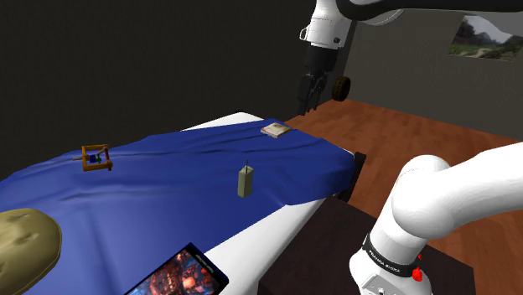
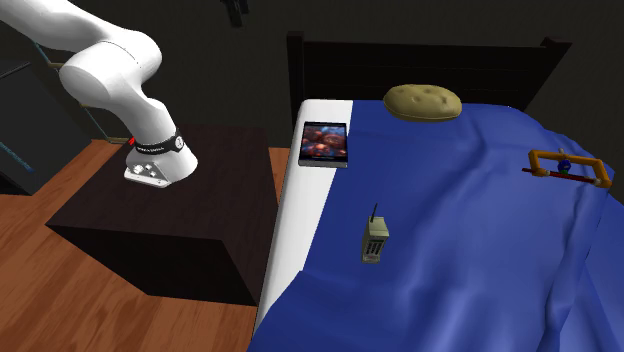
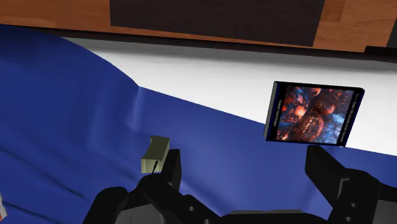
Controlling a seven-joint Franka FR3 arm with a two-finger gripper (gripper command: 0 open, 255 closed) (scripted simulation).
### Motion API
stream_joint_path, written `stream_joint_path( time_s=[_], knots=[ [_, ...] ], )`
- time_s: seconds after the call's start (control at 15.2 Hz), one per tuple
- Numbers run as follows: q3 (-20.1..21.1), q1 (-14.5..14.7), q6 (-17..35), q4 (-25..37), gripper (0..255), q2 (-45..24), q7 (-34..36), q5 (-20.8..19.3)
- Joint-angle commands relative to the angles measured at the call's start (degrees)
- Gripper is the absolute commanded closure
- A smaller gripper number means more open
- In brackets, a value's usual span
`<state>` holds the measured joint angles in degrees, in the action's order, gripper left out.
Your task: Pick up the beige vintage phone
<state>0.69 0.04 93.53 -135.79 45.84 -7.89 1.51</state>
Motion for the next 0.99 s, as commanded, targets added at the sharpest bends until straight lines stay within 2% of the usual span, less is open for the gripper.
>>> stream_joint_path(
  time_s=[0.0, 0.46, 0.92],
  knots=[
    [0.0, 0.0, 0.0, 0.0, 0, 0.0, 0.0, 0.0],
    [3.1, -2.8, 13.8, -3.2, 0, -10.5, 9.1, 0.7],
    [5.5, -5.8, 26.3, -2.3, 0, -24.0, 18.6, -0.1]
  ],
)
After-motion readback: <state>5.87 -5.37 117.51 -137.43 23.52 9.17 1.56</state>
